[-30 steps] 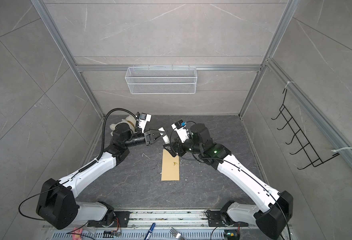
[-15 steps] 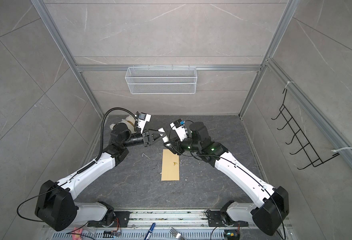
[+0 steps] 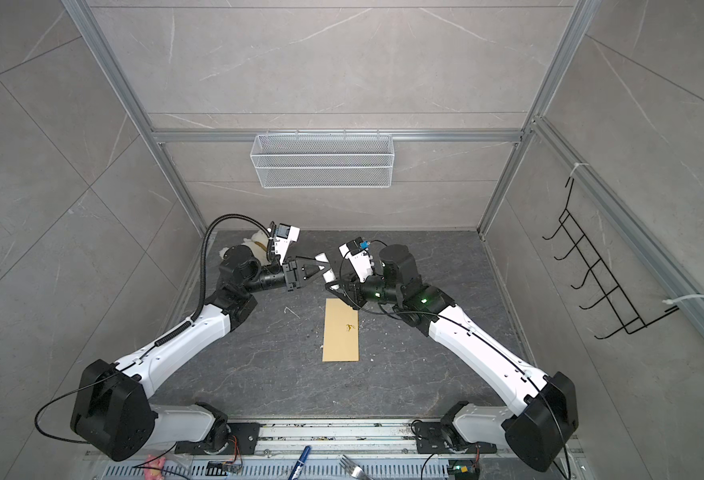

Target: Place the letter into the envelope and seal it

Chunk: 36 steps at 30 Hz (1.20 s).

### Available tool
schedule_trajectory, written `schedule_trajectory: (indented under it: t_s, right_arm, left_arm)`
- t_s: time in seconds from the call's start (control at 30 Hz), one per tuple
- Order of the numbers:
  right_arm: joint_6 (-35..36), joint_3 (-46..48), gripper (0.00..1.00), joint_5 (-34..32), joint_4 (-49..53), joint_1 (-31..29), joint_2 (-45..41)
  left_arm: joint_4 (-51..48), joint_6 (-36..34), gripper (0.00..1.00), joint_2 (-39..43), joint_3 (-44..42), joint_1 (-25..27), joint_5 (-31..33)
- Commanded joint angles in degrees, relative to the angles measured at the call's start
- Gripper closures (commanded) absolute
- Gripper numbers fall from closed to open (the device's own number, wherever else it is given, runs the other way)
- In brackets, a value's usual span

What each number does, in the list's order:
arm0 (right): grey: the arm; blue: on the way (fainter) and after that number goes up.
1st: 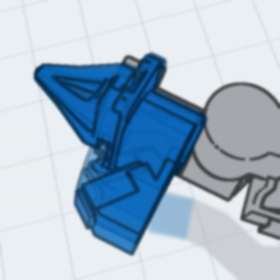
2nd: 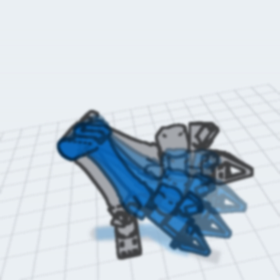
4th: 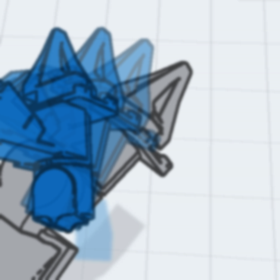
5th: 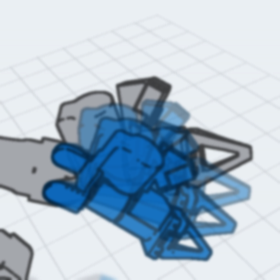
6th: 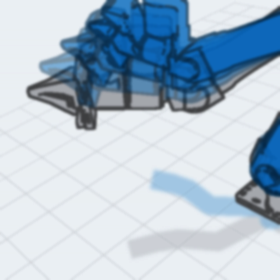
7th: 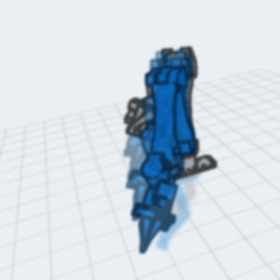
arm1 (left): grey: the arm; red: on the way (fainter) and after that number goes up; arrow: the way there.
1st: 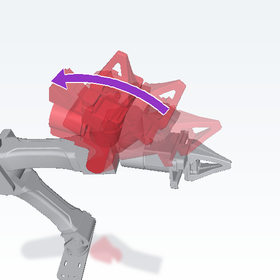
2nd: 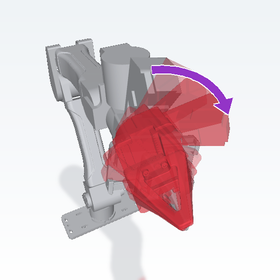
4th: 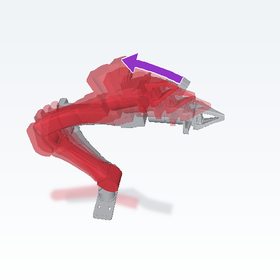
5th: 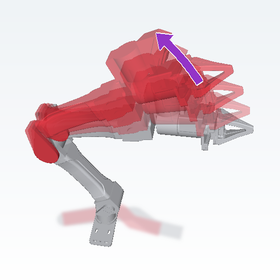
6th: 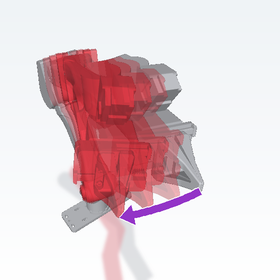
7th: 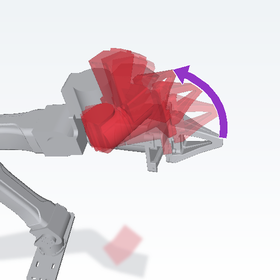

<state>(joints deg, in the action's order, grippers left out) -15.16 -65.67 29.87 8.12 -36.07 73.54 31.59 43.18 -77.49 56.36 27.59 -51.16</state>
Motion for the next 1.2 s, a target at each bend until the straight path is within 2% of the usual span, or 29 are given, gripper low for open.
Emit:
schedule_trajectory:
  t_s: [0.0, 0.13, 0.2, 0.4, 0.57, 0.93, 1.17]
  right_arm:
    - [-4.3, 2.9, 0.95, -4.6, -6.6, 0.3, -1.6]
    - [-6.2, 4.7, 0.97, -6.4, -10.5, 0.3, -3.1]
    - [-7.0, 5.1, 0.98, -6.0, -11.9, 0.3, -3.3]
    - [-9.0, 5.6, 0.98, -3.7, -14.6, 0.3, -2.9]
    - [-10.8, 5.9, 0.98, -1.3, -17.2, 0.3, -2.0]
    - [-13.2, 6.8, 0.98, 1.0, -20.6, 0.3, -1.4]
    - [-13.9, 7.2, 0.97, 1.2, -21.6, 0.3, -1.1]
  left_arm:
    - [9.8, 3.2, 0.70, 0.0, 0.0, 0.4, -0.3]
    - [18.2, 7.4, 0.44, -0.9, -2.5, 0.5, 1.6]
    - [22.1, 8.8, 0.37, -1.2, -3.5, 0.6, 2.2]
    - [24.1, 7.6, 0.33, -0.4, -5.0, 1.8, 4.3]
    - [23.7, 6.9, 0.34, -0.5, -5.4, 2.3, 5.8]
    - [26.6, 8.2, 0.59, -1.4, -5.4, 2.5, 7.8]
    - [26.9, 8.7, 0.67, -1.9, -5.1, 2.6, 8.1]
